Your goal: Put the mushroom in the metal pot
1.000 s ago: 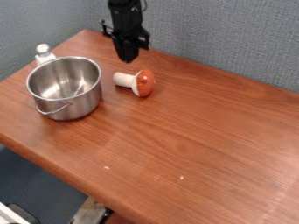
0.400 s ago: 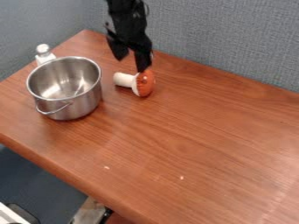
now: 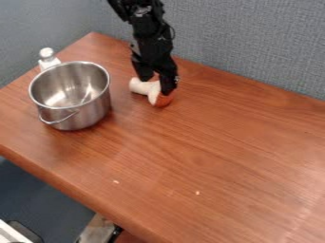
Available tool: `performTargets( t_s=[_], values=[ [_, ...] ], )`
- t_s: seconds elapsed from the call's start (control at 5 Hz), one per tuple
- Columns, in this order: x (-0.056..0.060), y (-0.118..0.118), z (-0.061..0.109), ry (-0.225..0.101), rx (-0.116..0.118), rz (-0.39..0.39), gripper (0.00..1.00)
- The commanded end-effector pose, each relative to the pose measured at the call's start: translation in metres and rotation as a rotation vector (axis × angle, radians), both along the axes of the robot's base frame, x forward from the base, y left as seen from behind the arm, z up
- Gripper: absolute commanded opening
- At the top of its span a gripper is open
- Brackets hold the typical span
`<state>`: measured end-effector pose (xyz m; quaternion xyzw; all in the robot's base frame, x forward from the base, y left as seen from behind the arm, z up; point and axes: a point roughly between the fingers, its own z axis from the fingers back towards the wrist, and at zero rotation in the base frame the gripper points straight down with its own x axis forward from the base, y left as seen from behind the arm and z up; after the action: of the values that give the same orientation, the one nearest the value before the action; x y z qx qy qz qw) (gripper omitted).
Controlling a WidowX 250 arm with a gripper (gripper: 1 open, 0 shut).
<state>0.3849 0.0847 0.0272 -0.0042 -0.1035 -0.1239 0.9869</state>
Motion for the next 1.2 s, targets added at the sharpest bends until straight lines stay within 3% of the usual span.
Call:
performTargets(
  t_s=[0.0, 0.2, 0.4, 0.6, 0.8, 1.0],
  values=[
    [0.01, 0.004, -0.012, 0.033, -0.005, 0.009, 1.0],
    [0.012, 0.025, 0.017, -0.037, -0.04, 0.169, 0.0],
    [0.012, 0.04, 0.046, -0.104, -0.078, 0.304, 0.0],
    [0.013, 0.052, 0.086, -0.165, -0.084, 0.325, 0.0],
    [0.01, 0.056, 0.129, -0.205, -0.093, 0.322, 0.0],
    [-0.02, 0.041, 0.141, -0.241, -0.112, 0.312, 0.0]
  ],
)
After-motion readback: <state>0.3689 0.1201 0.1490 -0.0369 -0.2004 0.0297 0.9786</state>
